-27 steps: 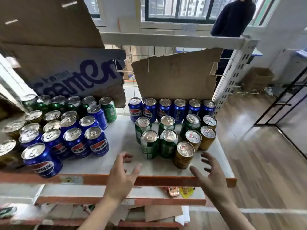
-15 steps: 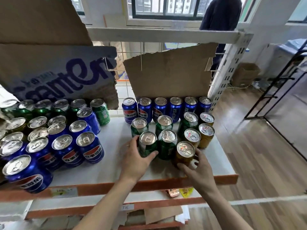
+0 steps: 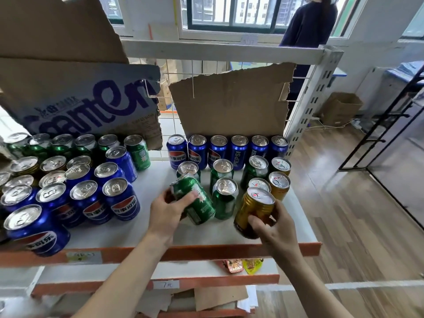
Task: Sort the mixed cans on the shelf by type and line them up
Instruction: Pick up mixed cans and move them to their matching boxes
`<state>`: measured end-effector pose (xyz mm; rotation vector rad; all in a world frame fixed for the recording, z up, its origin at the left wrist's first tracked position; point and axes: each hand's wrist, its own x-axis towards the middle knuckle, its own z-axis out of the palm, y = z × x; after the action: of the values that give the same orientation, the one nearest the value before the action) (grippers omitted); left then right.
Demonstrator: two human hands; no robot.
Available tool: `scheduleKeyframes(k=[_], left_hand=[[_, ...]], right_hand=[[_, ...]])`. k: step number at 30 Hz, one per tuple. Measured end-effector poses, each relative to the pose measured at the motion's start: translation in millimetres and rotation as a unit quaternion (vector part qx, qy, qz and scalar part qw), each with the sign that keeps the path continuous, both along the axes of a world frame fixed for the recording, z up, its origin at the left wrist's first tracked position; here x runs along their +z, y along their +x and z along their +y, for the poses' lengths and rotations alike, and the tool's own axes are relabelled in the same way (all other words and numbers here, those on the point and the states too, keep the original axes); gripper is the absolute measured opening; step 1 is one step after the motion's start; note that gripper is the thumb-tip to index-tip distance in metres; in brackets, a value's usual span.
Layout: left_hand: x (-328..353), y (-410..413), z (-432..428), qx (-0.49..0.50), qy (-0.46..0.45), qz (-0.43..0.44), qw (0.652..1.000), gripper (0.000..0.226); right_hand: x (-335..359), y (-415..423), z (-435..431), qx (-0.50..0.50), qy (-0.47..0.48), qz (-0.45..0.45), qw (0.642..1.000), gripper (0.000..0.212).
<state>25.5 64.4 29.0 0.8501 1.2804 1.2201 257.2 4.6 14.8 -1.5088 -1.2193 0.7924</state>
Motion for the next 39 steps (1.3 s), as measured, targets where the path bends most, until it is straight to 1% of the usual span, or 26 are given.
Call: scheduleKeyframes(k=[2,5,8,10,13,15,16,18,20,23,27,32,34,35,38,39], left_hand=[[13.8,-4.7,-8.6,-0.011,-0.011,-0.083,0.996,0.046],[28.8,-10.1,-27.8,-0.017,-0.020,-0.151,0.988,0.043],[36.3,-17.1,-51.7,0.010,-0.021,-0.206,0.978,0.029],[37.4,-25.9,-69.1,0.050,-0.022,-0.215,0.975,0.028],[33.7,-45.9,-97.3,0.108,-0.029,-0.194,0.975,0.037],[32.1,-58.2,-115.8,0.146,-0.033,-0.182,0.972,0.034],[32.3,-63.6,-124.4,0.164,-0.031,-0.179,0.969,0.029],[32.7,-73.4,-137.5,0.183,-0.029,-0.178,0.966,0.026],[33.1,-84.0,-146.8,0.185,-0.030,-0.166,0.968,0.029],[33.9,-97.6,-153.8,0.168,-0.032,-0.137,0.976,0.039],[32.9,-114.6,-155.0,0.161,-0.031,-0.132,0.978,0.047],[34.7,-139.5,-132.3,0.134,-0.015,-0.107,0.985,0.058],[40.1,-149.1,-117.7,0.114,0.000,-0.092,0.989,0.059],[43.1,-154.1,-110.1,0.102,0.008,-0.088,0.991,0.059],[51.1,-171.2,-88.6,0.076,0.019,-0.083,0.993,0.057],[53.4,-178.0,-82.0,0.067,0.024,-0.082,0.994,0.055]], right_hand=[[12.9,-4.1,1.5,0.012,0.012,0.039,0.999,0.067],[25.2,-12.6,-0.1,0.051,0.005,0.090,0.995,0.054],[26.0,-25.2,-7.0,0.097,-0.024,0.145,0.984,0.040],[25.8,-36.5,-11.9,0.130,-0.044,0.185,0.973,0.034],[25.5,-56.8,-17.1,0.173,-0.076,0.247,0.950,0.024],[26.5,-70.3,-20.1,0.201,-0.093,0.280,0.934,0.019],[26.6,-76.6,-21.9,0.214,-0.099,0.289,0.928,0.019],[27.1,-89.4,-24.5,0.226,-0.106,0.302,0.920,0.026],[27.1,-102.3,-26.7,0.241,-0.119,0.300,0.915,0.035],[28.0,-119.0,-28.9,0.260,-0.128,0.294,0.911,0.042],[31.2,-137.9,-27.3,0.276,-0.137,0.286,0.907,0.048],[41.7,-162.3,-17.7,0.266,-0.128,0.286,0.912,0.047],[45.5,-172.1,-11.5,0.254,-0.118,0.292,0.914,0.048],[47.5,-176.9,-8.3,0.250,-0.109,0.294,0.916,0.050],[54.9,-191.5,0.1,0.237,-0.091,0.286,0.924,0.067],[57.5,-196.3,2.9,0.235,-0.083,0.282,0.927,0.063]])
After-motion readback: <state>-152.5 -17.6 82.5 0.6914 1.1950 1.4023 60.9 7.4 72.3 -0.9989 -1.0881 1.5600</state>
